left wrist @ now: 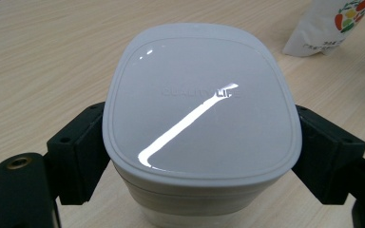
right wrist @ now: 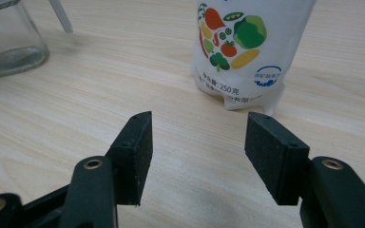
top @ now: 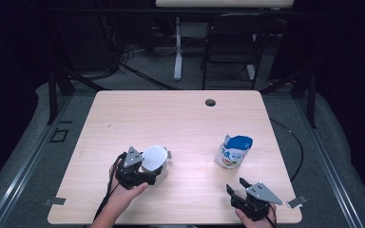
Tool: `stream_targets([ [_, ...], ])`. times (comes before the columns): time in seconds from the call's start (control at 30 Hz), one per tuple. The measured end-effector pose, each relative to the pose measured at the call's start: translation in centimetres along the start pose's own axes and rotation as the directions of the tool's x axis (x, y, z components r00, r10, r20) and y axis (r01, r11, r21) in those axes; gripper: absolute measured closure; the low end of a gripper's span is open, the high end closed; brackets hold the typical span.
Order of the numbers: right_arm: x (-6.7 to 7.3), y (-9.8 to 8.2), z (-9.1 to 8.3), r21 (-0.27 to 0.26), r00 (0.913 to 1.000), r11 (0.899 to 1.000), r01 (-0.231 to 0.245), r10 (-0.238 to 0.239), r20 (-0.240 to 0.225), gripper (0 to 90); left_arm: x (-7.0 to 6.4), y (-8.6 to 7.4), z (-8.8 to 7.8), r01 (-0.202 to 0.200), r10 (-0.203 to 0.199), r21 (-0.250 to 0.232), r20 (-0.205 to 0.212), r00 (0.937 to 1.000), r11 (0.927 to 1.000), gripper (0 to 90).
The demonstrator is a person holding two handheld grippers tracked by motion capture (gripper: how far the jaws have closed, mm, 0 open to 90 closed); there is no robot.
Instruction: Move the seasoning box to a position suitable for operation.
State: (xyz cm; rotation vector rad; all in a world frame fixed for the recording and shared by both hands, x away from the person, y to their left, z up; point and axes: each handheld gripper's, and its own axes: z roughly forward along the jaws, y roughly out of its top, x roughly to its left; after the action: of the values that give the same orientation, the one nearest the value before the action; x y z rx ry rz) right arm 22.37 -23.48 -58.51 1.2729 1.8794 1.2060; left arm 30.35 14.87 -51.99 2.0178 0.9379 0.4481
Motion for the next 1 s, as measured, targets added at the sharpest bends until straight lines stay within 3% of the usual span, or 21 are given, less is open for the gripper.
stream_targets([
  [0.27,0.1,0.0,0.0,-0.006,1.0000,1.000,-0.001,0.000,-0.002,42.1,-0.2,-0.2,-0.1,0.021,-0.021,-0.002,-0.005,0.9998,0.9998,16.1],
  [0.5,0.1,-0.1,0.1,-0.005,1.0000,1.000,-0.006,0.006,-0.006,42.1,0.2,-0.5,-1.0,0.061,-0.061,-0.011,0.032,0.9976,0.9981,16.1],
  [0.63,0.2,-0.1,0.1,0.002,1.0000,1.000,0.004,-0.004,-0.007,42.1,0.5,-0.8,-1.8,0.061,-0.061,-0.015,0.046,0.9971,0.9980,16.2],
  [0.8,0.3,-0.1,0.2,0.001,1.0000,1.000,0.000,0.000,-0.006,42.0,0.8,-1.3,-3.0,0.067,-0.064,-0.051,0.050,0.9967,0.9964,17.1],
  [1.0,0.3,-0.2,0.2,0.002,1.0000,1.000,-0.003,0.003,-0.004,42.0,1.6,-1.9,-4.9,0.052,-0.051,-0.122,0.013,0.9986,0.9911,25.5],
])
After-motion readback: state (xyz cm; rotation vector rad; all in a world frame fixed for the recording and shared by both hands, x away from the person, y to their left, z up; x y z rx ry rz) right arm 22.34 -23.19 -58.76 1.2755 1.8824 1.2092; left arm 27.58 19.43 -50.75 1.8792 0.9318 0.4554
